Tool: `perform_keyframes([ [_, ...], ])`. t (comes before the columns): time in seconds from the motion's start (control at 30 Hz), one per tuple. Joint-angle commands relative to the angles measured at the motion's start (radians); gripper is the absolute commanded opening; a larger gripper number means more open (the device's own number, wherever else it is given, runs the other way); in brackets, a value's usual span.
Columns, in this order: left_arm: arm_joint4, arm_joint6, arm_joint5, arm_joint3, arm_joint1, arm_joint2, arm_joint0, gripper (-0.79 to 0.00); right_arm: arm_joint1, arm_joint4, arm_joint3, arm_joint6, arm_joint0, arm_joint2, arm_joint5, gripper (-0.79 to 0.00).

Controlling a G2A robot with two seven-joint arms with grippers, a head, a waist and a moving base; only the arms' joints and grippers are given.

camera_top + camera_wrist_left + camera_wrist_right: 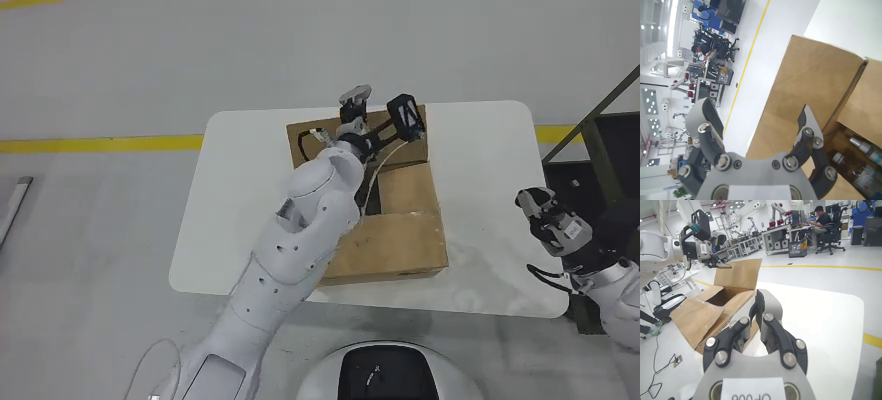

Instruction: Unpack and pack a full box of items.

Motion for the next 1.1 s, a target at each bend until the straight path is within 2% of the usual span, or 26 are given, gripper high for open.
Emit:
perform_keyframes([
  [0.0,-0.029,-0.011,-0.021,-0.124,0.013,-0.047,0.095,0.000,0.004,0.035,0.003,0.024,0.005,0.003,-0.055,-0.785],
  [0.17,-0.138,-0.031,-0.067,-0.341,0.035,-0.136,0.297,0.000,0.022,0.121,0.010,0.139,0.026,-0.001,-0.247,-0.785],
  [0.33,-0.202,-0.044,-0.068,-0.491,0.050,-0.193,0.457,0.000,0.056,0.183,-0.058,0.271,0.030,-0.054,-0.247,-0.785],
  [0.43,-0.215,-0.034,-0.045,-0.539,0.058,-0.230,0.527,0.000,0.064,0.190,-0.066,0.287,0.031,-0.057,-0.247,-0.785],
  [0.73,-0.083,0.063,0.216,-0.634,0.075,-0.354,0.721,0.000,0.064,0.190,-0.066,0.287,0.031,-0.057,-0.247,-0.785],
  [0.83,-0.066,0.080,0.296,-0.659,0.078,-0.402,0.774,0.000,0.065,0.186,-0.069,0.324,0.034,-0.073,-0.173,-0.785],
  [0.93,-0.063,0.097,0.332,-0.673,0.082,-0.442,0.813,0.000,0.070,0.213,-0.081,0.424,0.059,-0.096,-0.090,-0.723],
  [1.0,-0.064,0.099,0.336,-0.676,0.082,-0.449,0.819,0.000,0.074,0.245,-0.094,0.509,0.082,-0.121,-0.039,-0.748],
  [1.03,-0.064,0.099,0.336,-0.676,0.082,-0.449,0.819,0.000,0.076,0.261,-0.099,0.547,0.095,-0.131,-0.015,-0.723],
  [1.07,-0.064,0.099,0.336,-0.676,0.082,-0.449,0.819,0.000,0.077,0.279,-0.102,0.584,0.108,-0.142,0.007,-0.662],
])
